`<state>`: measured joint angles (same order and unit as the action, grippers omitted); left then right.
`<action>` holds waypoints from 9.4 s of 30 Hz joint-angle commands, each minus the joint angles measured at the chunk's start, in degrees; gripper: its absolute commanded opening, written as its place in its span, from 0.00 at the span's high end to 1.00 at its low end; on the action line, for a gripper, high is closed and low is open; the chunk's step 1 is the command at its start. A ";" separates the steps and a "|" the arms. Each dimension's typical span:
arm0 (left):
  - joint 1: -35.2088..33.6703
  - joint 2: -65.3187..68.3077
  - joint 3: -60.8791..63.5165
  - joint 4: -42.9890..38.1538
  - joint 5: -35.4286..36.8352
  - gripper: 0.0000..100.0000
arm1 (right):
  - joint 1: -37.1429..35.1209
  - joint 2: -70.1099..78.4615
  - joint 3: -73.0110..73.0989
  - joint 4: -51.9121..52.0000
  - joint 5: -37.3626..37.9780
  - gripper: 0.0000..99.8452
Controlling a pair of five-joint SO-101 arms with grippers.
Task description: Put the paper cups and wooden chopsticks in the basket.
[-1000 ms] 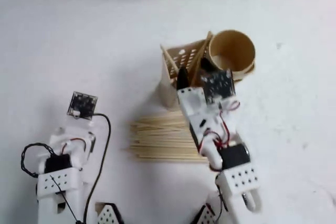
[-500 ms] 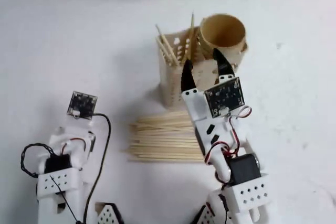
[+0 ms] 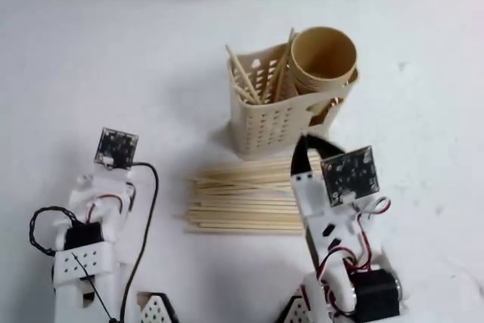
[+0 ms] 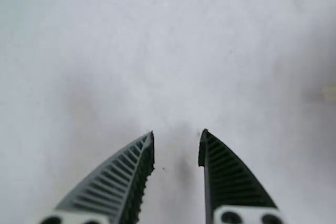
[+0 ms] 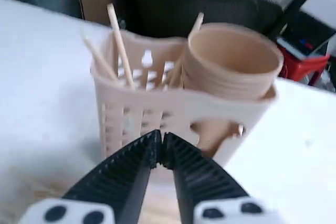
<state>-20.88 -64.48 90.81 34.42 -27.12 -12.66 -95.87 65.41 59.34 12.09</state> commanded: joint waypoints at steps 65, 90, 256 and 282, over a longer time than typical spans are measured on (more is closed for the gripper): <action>0.84 -1.01 1.93 -2.90 11.60 0.84 | 6.46 -7.25 31.47 13.49 0.79 0.98; 0.84 -1.01 1.93 -2.90 11.60 0.84 | 6.46 -7.25 31.47 13.49 0.79 0.98; 0.84 -1.01 1.93 -2.90 11.60 0.84 | 6.46 -7.25 31.47 13.49 0.79 0.98; 0.84 -1.01 1.93 -2.90 11.60 0.84 | 6.46 -7.25 31.47 13.49 0.79 0.98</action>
<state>-20.88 -64.84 93.27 32.84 -16.13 -6.59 -102.90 96.35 72.44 12.53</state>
